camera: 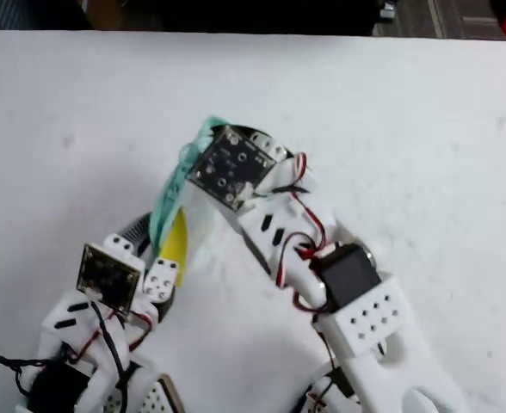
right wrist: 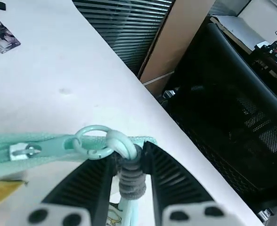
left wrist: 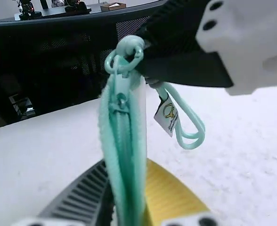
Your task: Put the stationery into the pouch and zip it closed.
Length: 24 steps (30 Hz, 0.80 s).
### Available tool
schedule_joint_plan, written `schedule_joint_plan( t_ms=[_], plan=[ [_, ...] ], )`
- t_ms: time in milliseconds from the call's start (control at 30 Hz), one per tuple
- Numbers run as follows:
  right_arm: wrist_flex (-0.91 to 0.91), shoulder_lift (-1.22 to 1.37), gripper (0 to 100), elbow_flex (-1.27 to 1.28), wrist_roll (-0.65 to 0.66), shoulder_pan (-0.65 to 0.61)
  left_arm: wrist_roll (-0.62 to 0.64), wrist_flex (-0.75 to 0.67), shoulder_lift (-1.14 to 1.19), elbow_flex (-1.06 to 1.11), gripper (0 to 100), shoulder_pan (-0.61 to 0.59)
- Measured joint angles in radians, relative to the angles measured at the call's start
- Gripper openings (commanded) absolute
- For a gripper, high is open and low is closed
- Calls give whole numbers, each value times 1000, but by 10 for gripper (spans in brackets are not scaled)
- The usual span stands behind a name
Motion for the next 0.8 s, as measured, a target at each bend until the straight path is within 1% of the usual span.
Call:
schedule_joint_plan(
  t_ms=[133, 200, 333, 433, 700, 800],
  plan=[
    [-48, 38, 16, 0, 0, 44, -5, -2, 2, 0, 21, 0],
    [-55, 49, 16, -8, 0, 51, -26, -2, 2, 0, 20, 0],
    [-55, 58, 16, -48, -5, 72, -55, -2, 2, 0, 20, 38],
    [-55, 80, 16, -84, -18, 114, -58, -2, -12, 3, 20, 55],
    [-55, 275, 16, -183, -26, 239, -58, -2, -14, 5, 20, 61],
    [-41, 301, 16, -183, -26, 259, -58, -2, -14, 5, 20, 61]
  ],
)
